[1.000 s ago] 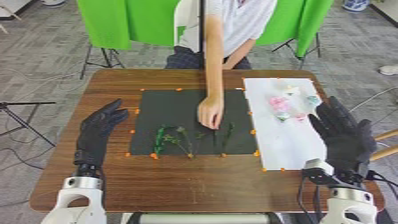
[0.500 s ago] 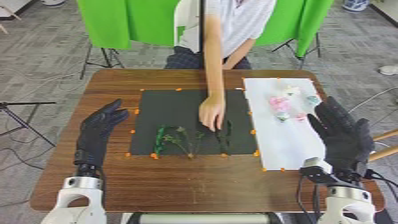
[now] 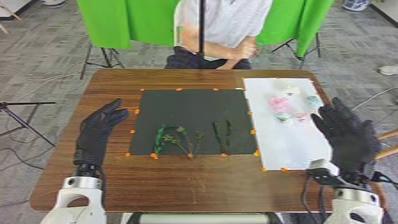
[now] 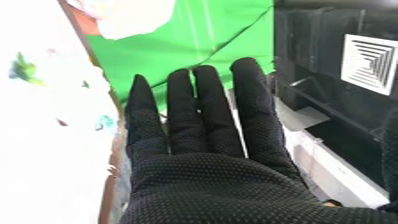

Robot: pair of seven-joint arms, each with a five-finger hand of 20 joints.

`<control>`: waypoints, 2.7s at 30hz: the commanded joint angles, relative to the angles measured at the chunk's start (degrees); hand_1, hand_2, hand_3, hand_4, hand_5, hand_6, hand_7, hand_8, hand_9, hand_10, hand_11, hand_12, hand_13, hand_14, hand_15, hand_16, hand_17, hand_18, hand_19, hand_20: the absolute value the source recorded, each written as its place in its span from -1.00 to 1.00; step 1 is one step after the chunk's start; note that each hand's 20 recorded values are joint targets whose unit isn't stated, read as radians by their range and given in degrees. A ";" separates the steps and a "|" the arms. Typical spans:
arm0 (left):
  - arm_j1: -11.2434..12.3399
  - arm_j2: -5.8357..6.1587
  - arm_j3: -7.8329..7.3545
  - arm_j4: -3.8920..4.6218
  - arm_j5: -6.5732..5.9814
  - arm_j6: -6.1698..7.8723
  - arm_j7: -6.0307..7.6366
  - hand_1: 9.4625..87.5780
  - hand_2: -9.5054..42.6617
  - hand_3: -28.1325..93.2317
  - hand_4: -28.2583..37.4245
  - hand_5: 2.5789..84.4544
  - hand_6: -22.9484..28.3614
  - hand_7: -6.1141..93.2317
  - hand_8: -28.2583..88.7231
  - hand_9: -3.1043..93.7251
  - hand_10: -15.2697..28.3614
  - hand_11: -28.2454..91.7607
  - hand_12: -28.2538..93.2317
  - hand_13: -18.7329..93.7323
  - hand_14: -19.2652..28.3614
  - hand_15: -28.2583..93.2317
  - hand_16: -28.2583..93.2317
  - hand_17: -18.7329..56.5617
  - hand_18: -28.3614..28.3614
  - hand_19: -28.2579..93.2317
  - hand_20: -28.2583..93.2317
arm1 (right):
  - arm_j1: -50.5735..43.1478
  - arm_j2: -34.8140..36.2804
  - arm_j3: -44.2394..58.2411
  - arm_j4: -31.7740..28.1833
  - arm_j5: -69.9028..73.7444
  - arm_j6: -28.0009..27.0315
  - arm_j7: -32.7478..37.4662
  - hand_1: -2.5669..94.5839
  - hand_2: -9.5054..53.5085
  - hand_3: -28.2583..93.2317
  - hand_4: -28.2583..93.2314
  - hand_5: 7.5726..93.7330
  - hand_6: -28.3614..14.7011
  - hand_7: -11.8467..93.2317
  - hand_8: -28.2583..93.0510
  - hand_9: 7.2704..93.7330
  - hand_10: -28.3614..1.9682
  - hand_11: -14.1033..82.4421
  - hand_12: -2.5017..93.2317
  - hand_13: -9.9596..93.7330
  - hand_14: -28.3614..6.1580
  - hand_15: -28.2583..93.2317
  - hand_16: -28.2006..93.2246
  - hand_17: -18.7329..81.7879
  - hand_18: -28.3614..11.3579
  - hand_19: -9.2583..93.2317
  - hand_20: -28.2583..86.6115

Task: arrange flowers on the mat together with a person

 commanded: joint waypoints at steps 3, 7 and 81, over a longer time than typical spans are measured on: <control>0.36 0.27 -0.05 0.13 -0.35 0.12 -0.52 -0.63 -0.89 0.51 -0.88 0.08 0.06 -0.66 -0.62 0.04 0.39 -0.21 -0.32 -0.02 0.56 -0.22 -0.52 -0.32 0.43 -0.33 -0.27 | 4.43 6.33 -3.73 -2.03 -16.37 13.18 7.19 -0.64 -0.91 0.62 -0.86 -0.10 0.21 -0.52 -0.69 -0.09 -0.15 -0.59 -0.65 0.04 -0.15 -0.28 -0.31 -0.14 -0.33 -0.29 0.09; 0.38 0.47 0.06 0.11 -0.36 0.17 -0.58 -0.63 -0.89 0.51 -0.88 0.08 0.06 -0.66 -0.62 0.04 0.39 -0.21 -0.32 -0.02 0.56 -0.22 -0.52 -0.32 0.43 -0.33 -0.27 | 9.86 10.16 -4.43 -2.66 -28.39 12.56 17.41 -0.59 -0.95 0.60 -0.83 -0.06 0.15 -0.54 -0.68 0.00 -0.16 -0.56 -0.62 0.27 -0.23 -0.26 -0.25 0.01 -0.38 0.00 0.16; 0.08 0.39 -0.02 0.24 0.15 -0.44 -0.67 -0.61 -0.90 0.51 -0.87 0.08 0.05 -0.66 -0.62 0.04 0.39 -0.21 -0.32 -0.02 0.56 -0.22 -0.52 -0.32 0.43 -0.33 -0.27 | 31.63 23.97 -29.42 19.92 -87.26 -4.30 43.58 0.23 -1.00 0.31 -0.86 0.35 0.47 -0.44 -0.70 0.85 0.24 -0.46 -0.24 1.00 0.60 0.31 -0.18 0.70 -0.02 1.00 -0.03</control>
